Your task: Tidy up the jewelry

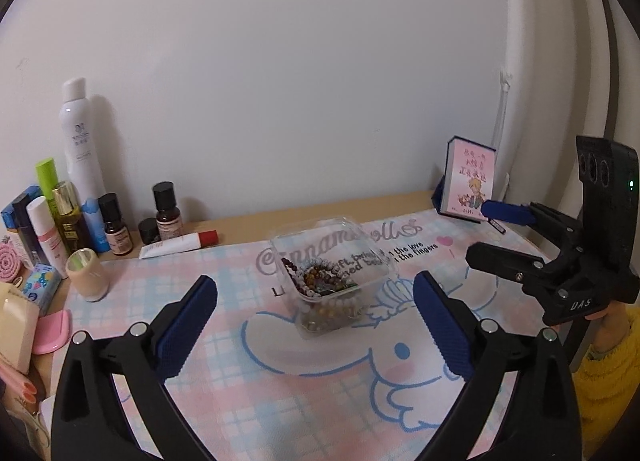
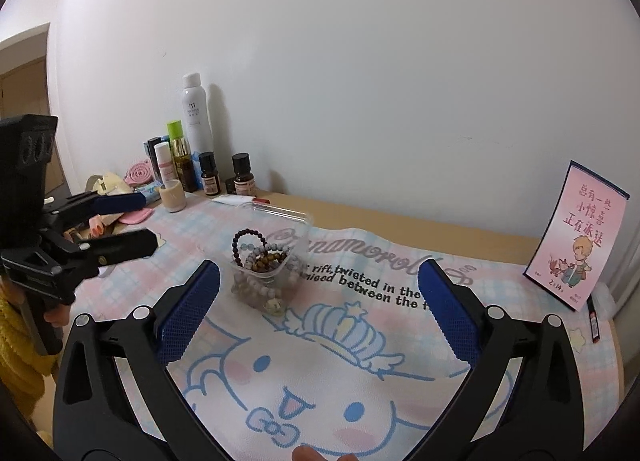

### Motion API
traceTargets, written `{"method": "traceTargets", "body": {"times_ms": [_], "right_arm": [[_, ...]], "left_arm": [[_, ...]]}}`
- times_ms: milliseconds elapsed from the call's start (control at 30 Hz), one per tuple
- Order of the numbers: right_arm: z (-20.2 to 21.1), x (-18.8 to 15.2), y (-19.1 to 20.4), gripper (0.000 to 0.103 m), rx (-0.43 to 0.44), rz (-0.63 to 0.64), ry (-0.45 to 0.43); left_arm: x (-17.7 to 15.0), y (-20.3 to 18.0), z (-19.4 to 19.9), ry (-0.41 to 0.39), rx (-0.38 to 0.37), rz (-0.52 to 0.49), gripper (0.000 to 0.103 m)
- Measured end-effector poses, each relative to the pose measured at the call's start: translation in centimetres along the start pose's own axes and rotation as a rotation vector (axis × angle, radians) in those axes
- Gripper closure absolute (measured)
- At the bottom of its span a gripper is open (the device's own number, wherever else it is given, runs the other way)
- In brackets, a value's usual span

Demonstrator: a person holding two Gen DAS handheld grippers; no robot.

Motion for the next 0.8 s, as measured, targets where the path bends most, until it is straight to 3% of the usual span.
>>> {"method": "traceTargets", "body": {"times_ms": [800], "right_arm": [[-0.53, -0.07, 0.32, 0.008, 0.002, -0.012, 0.021]], "left_arm": [[-0.13, 0.3, -0.81, 0.02, -0.012, 0.018, 0.006]]}}
Point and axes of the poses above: each gripper's, at about its wrist camera, not at the fingertips, and z roughly against the way its jaws point, y to its left, x to its top, the point moved 4 cm from there along -z, roughly the way its jaws point, and after that the axes turned 1 degree about z, right-handed, at the moved point
